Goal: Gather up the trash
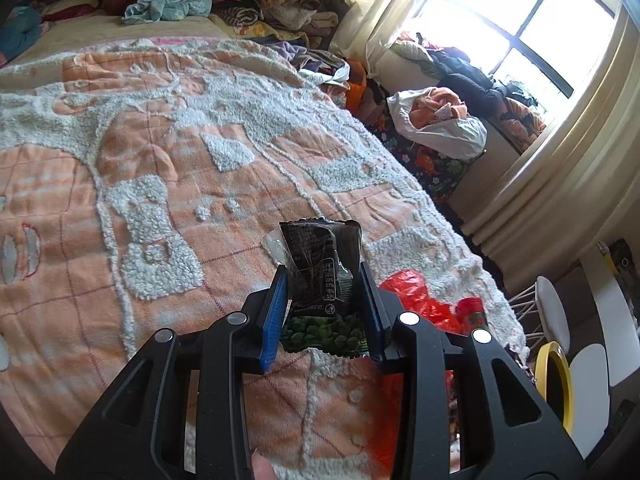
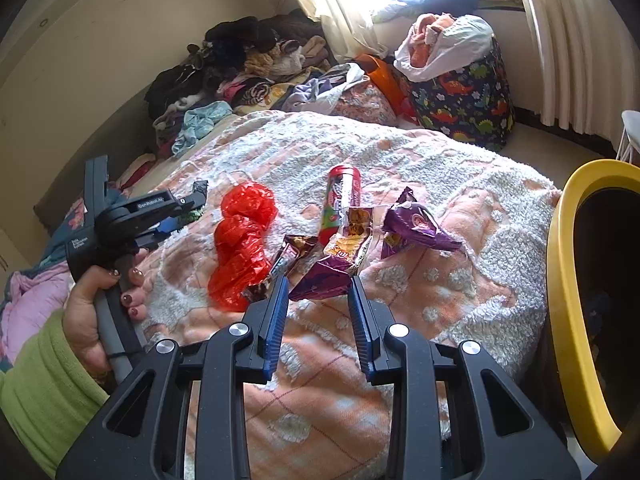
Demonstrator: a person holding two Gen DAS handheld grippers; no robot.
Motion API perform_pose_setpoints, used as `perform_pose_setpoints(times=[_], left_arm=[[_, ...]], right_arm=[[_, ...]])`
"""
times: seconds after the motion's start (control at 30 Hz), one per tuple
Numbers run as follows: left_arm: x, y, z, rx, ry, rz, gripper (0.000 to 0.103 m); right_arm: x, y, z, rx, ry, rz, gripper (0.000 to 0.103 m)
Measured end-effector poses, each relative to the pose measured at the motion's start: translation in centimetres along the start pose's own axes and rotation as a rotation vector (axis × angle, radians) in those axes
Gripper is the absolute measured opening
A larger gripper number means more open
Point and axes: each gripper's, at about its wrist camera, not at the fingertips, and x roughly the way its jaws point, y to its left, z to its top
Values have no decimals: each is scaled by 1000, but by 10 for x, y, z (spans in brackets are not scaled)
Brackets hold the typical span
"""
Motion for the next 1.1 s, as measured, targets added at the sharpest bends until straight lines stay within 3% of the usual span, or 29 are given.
perform_pose_setpoints(times=[0.5, 1.1], left_arm=[[-35, -49, -2, 122, -67, -71, 27], [-41, -100, -24, 239, -38, -145, 27]], right_arm=[[-19, 15, -3, -68, -22, 9, 29], [-53, -5, 5, -44, -109, -33, 29]])
